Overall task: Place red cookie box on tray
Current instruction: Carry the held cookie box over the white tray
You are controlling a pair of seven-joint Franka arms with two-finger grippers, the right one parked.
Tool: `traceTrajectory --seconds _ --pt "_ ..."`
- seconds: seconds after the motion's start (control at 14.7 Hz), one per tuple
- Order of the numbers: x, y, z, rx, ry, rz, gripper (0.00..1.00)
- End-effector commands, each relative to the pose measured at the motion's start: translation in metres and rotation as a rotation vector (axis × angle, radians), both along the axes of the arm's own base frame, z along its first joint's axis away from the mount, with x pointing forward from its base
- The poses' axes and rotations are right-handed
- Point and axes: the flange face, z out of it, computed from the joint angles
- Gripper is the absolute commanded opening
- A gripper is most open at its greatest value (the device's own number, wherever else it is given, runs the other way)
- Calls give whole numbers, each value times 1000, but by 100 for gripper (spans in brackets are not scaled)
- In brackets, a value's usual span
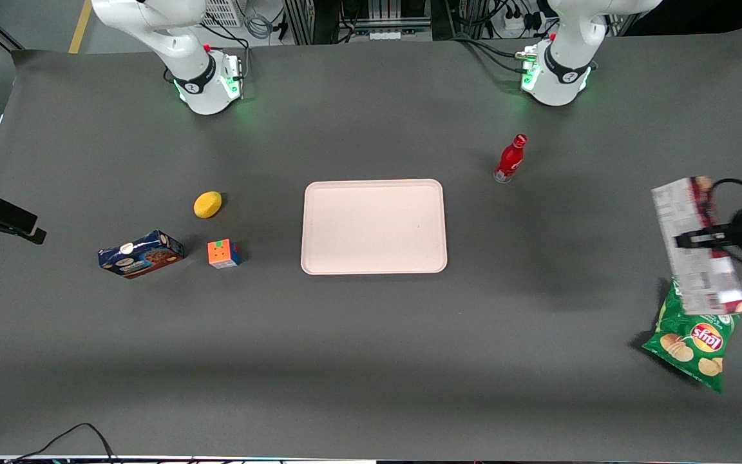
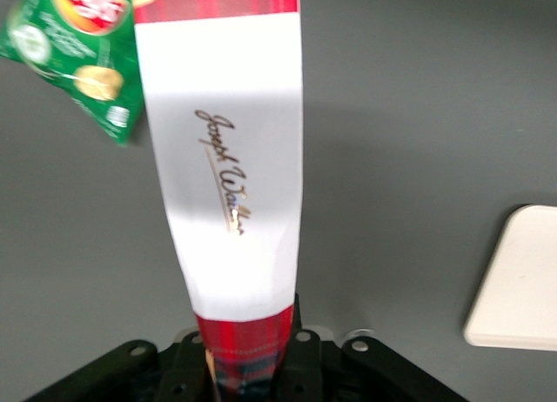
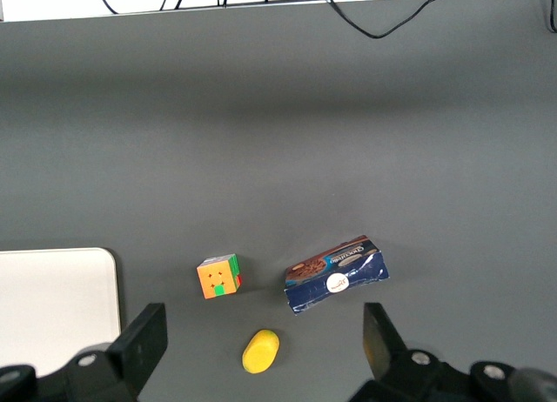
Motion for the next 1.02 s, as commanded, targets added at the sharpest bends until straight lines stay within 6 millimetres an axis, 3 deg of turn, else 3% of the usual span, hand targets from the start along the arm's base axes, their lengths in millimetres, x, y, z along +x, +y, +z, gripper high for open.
traceTrajectory --seconds 0.0,0.27,0.54,0.68,0.95 --pt "-9 -96 21 84 7 54 8" --pt "-30 -207 24 68 7 57 8" --pt "-69 -319 28 46 -15 10 8" --pt "-88 -358 21 60 -47 -20 8" --pt "-129 -411 1 69 -70 -60 8"
